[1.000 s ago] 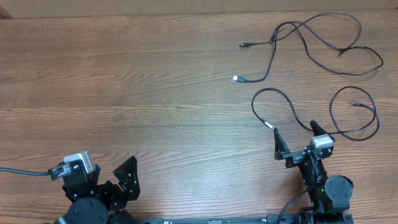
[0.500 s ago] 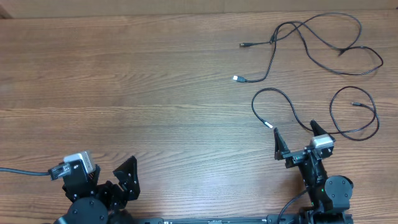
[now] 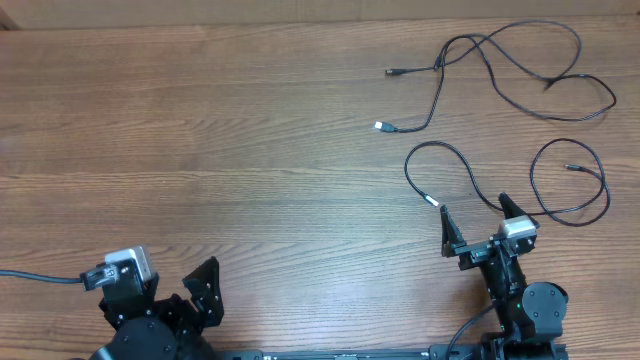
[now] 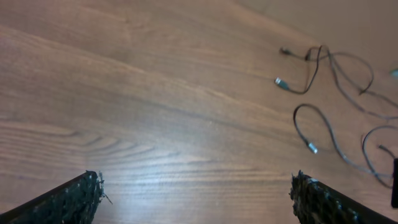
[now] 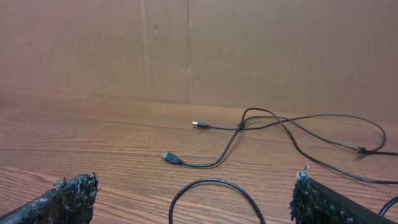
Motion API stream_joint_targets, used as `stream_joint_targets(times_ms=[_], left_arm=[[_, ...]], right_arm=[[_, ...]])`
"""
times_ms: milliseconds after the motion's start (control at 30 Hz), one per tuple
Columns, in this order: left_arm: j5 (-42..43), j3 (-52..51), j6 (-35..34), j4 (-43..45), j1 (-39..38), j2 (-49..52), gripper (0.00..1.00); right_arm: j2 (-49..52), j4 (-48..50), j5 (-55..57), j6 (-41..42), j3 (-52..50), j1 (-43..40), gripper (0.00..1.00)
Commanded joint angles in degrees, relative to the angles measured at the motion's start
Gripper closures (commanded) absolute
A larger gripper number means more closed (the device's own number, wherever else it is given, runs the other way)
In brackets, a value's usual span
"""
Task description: Untangle cables
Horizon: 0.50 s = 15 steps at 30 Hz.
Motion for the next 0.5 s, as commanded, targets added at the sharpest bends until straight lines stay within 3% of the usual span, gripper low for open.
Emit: stream_joint_targets(times_ms=[0,100,167,467], left_arm=[[2.10,-0.35,-0.92,-0.92,2.45,-0.42,0.00],[2.21,-1.53,-0.07,0.50,8.57,-0.42,0.01],[4.74,-2.82,5.60,3.28,13.64,-0.42,0.00],[31.30,-11.43,52.24,27.15,33.83,-0.46,0.01]], right_arm=[[-0.57,0.35,-0.02,0.37,-0.57,0.28,0.00],[-0.57,0.35,-0.02,0.37,-0.57,0.28,0.00],[-0.57,0.37,-0.02,0.37,-0.57,0.28,0.00],[-0.57,0.37,-0.02,0.37,-0.57,0.28,0.00]])
